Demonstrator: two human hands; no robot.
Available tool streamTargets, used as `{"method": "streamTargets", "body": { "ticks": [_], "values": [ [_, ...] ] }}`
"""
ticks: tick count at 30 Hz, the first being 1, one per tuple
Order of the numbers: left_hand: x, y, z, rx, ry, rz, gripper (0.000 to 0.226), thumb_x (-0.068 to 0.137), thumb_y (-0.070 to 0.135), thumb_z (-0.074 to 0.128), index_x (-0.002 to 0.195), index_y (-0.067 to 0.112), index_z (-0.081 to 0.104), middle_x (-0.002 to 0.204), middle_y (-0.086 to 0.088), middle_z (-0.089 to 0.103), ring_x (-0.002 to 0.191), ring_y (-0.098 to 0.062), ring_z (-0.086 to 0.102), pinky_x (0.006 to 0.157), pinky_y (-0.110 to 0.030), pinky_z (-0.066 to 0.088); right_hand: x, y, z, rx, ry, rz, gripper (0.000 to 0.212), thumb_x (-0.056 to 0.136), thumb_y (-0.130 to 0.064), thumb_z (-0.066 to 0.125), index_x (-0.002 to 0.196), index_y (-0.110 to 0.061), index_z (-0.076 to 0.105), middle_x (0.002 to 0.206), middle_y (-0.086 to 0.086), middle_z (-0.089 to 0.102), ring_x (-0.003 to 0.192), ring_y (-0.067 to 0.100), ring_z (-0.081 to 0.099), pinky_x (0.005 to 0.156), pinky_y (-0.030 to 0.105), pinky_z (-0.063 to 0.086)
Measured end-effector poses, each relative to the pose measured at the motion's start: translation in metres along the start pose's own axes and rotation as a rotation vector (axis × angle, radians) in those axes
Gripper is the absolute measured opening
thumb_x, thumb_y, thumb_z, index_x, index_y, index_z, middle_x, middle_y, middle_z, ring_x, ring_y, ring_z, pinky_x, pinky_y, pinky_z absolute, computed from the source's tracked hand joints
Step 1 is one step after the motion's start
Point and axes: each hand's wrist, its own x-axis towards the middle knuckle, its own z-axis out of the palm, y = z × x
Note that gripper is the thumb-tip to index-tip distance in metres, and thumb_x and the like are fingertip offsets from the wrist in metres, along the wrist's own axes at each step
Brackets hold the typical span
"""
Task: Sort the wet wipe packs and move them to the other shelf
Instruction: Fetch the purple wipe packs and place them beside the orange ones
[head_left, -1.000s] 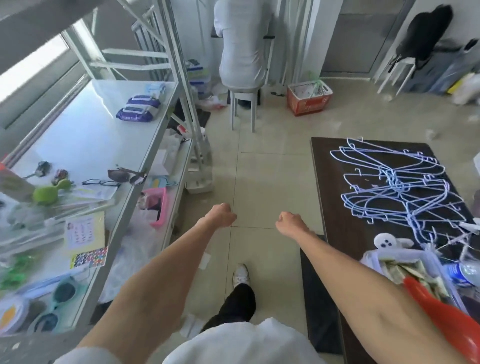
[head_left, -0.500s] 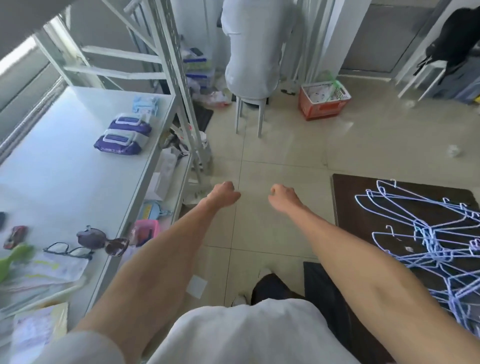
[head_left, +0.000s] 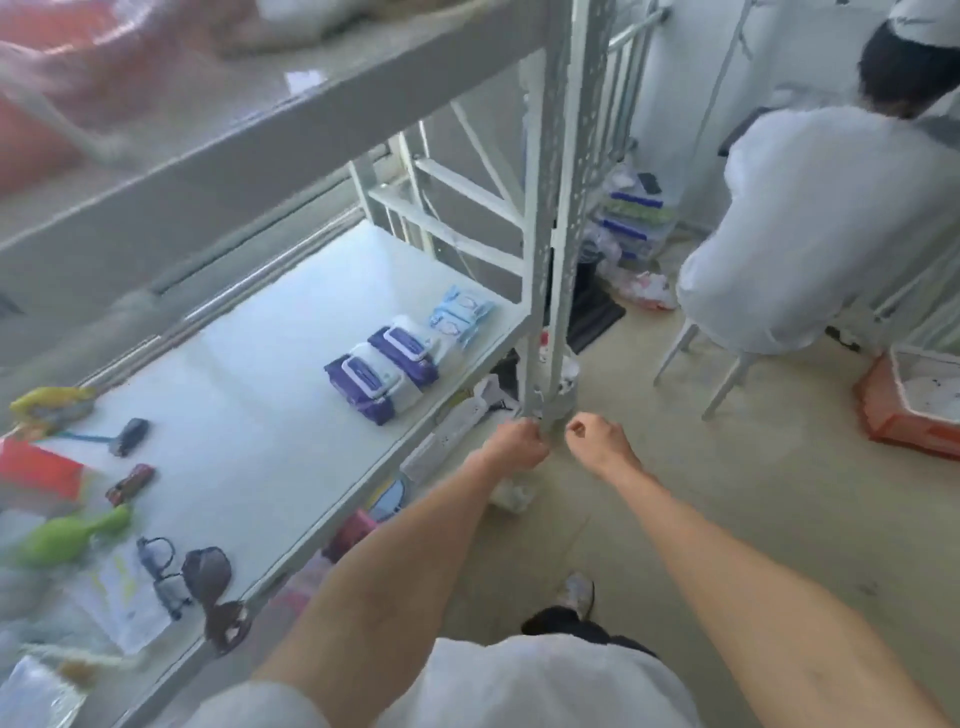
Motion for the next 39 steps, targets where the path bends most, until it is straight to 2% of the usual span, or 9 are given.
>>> {"method": "streamTargets", "body": {
  "ticks": [6,10,15,22,25,32,35,37,39],
  "values": [
    [0.024,-0.026,-0.082,-0.283,0.520,-0.277,0.011,0.090,0.016,0.060,0.094,0.008,0.066,0.094,-0.008,0.067,0.089,-0.025,0.065,0.076,-0.033,0.047,0.088,-0.093,0.000,-0.115,-0.176,-0.284,0.014,0.091,-0.029,0.060,0.093,-0.021,0.072,0.099,0.009,0.075,0.096,0.032,0.068,0.081,0.035,0.053],
    [0.017,-0.078,-0.100,-0.398,0.889,-0.634,0.037,0.090,0.029,0.063,0.118,0.006,0.058,0.117,-0.014,0.057,0.107,-0.033,0.059,0.091,-0.041,0.048,0.110,-0.142,0.020,-0.066,-0.216,-0.395,0.024,0.090,-0.019,0.063,0.112,-0.012,0.067,0.109,0.010,0.072,0.105,0.031,0.066,0.093,0.039,0.053],
    [0.011,-0.144,-0.107,-0.842,0.797,-1.117,0.078,0.087,0.056,0.068,0.140,0.003,0.045,0.145,-0.021,0.043,0.132,-0.040,0.046,0.106,-0.047,0.041,0.130,-0.196,0.049,-0.088,-0.156,-0.440,0.034,0.091,-0.027,0.054,0.116,-0.006,0.062,0.118,0.015,0.065,0.110,0.033,0.060,0.095,0.041,0.051],
    [0.028,-0.162,-0.110,-1.101,0.801,-0.881,0.048,0.084,0.044,0.079,0.101,0.003,0.058,0.092,-0.007,0.060,0.083,-0.023,0.059,0.065,-0.030,0.043,0.157,-0.229,0.077,-0.219,-0.242,-0.335,0.069,0.095,-0.053,0.060,0.134,0.003,0.049,0.135,0.023,0.060,0.127,0.040,0.054,0.105,0.044,0.045],
    [0.032,-0.164,-0.105,-1.230,0.881,-0.858,0.050,0.077,0.035,0.087,0.106,0.004,0.060,0.101,-0.011,0.070,0.083,-0.024,0.067,0.065,-0.032,0.053,0.152,-0.234,0.081,-0.161,-0.343,-0.297,0.062,0.092,-0.050,0.068,0.129,-0.001,0.058,0.128,0.019,0.066,0.121,0.036,0.060,0.101,0.041,0.049],
    [-0.039,-0.159,-0.074,-1.468,0.988,-0.781,0.042,0.079,0.019,0.087,0.099,0.008,0.053,0.095,-0.011,0.065,0.074,-0.022,0.063,0.059,-0.031,0.052,0.111,-0.237,0.080,0.330,-0.827,-0.099,0.048,0.066,-0.013,0.085,0.109,0.004,0.073,0.102,0.021,0.075,0.084,0.034,0.071,0.070,0.036,0.052],
    [-0.092,-0.161,-0.045,-1.708,1.104,-0.677,0.045,0.076,0.012,0.088,0.098,0.006,0.048,0.099,-0.020,0.070,0.079,-0.033,0.070,0.071,-0.051,0.060,0.076,-0.248,0.090,0.365,-1.148,-0.098,0.050,0.071,-0.007,0.076,0.119,0.003,0.070,0.111,0.026,0.071,0.096,0.041,0.068,0.085,0.054,0.060],
    [-0.137,-0.158,-0.031,-1.755,1.254,-0.628,0.044,0.079,0.007,0.085,0.100,0.005,0.047,0.098,-0.021,0.069,0.072,-0.030,0.071,0.061,-0.041,0.061,0.050,-0.259,0.107,0.265,-1.312,-0.150,0.068,0.064,-0.012,0.082,0.129,0.002,0.065,0.116,0.025,0.067,0.103,0.039,0.062,0.101,0.065,0.048],
    [-0.187,-0.154,-0.018,-1.761,1.368,-0.627,0.040,0.081,0.007,0.083,0.103,0.003,0.051,0.101,-0.019,0.070,0.075,-0.029,0.072,0.055,-0.035,0.058,0.016,-0.274,0.128,0.143,-1.433,-0.215,0.074,0.057,-0.014,0.087,0.126,0.003,0.066,0.112,0.022,0.067,0.100,0.037,0.063,0.102,0.060,0.050]
  ]
}}
